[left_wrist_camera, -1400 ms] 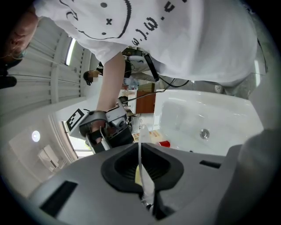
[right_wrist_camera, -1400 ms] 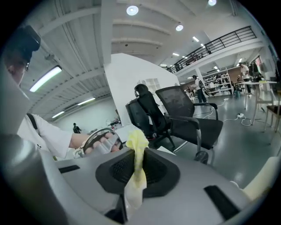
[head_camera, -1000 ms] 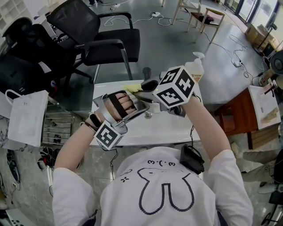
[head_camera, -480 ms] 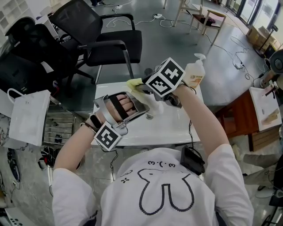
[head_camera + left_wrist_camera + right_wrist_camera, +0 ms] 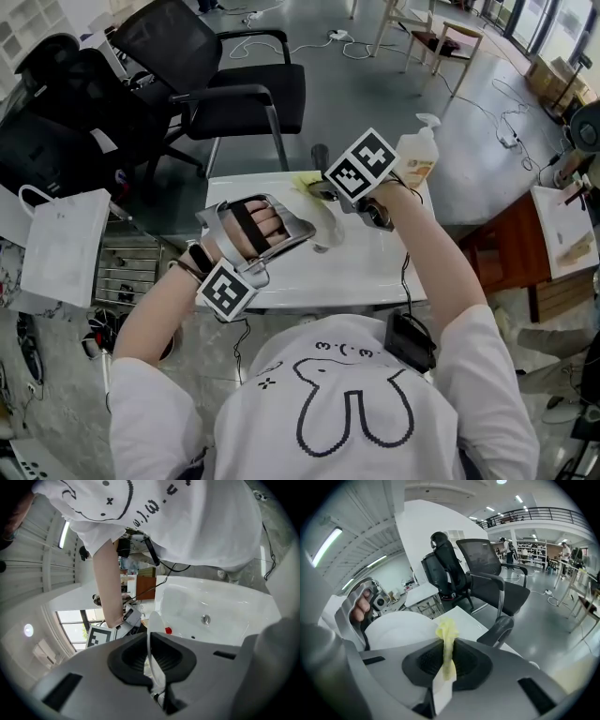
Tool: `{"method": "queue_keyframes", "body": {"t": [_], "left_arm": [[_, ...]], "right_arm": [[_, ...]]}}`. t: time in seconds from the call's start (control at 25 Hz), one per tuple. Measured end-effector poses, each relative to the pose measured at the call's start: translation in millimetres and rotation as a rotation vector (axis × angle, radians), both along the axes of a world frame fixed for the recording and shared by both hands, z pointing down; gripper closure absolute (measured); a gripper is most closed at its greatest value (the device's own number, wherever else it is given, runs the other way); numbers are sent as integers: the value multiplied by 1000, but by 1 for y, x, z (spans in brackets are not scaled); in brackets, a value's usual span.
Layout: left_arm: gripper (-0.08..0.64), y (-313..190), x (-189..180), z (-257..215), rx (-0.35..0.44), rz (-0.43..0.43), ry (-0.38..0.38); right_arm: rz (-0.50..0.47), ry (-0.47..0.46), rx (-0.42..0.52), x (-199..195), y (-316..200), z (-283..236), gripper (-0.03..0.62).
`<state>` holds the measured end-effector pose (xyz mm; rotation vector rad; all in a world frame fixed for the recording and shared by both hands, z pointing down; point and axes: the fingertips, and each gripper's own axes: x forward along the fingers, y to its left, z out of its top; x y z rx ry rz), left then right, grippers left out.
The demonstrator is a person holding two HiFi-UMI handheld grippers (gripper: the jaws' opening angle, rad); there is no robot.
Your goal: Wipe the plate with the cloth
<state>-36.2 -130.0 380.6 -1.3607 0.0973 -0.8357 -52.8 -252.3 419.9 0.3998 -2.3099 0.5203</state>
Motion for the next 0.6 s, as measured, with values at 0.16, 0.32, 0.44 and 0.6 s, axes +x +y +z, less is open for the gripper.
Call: {"method": "queue_keyframes", "body": {"t": [0.16,0.32,0.44,0.6], "left_arm": [[537,1,-4,0,-2,-6,-5],[537,2,-7,1,-10,-17,3],[537,3,-7,0,-48,-25,59],[537,1,-8,6,-103,-69,87]], "right_arm": [[11,21,-27,12,5,13,541],[18,31,-58,26,15,25,541],[26,30,-79,36,22,31,541],[53,16,-100,46,27,38,541]]}}
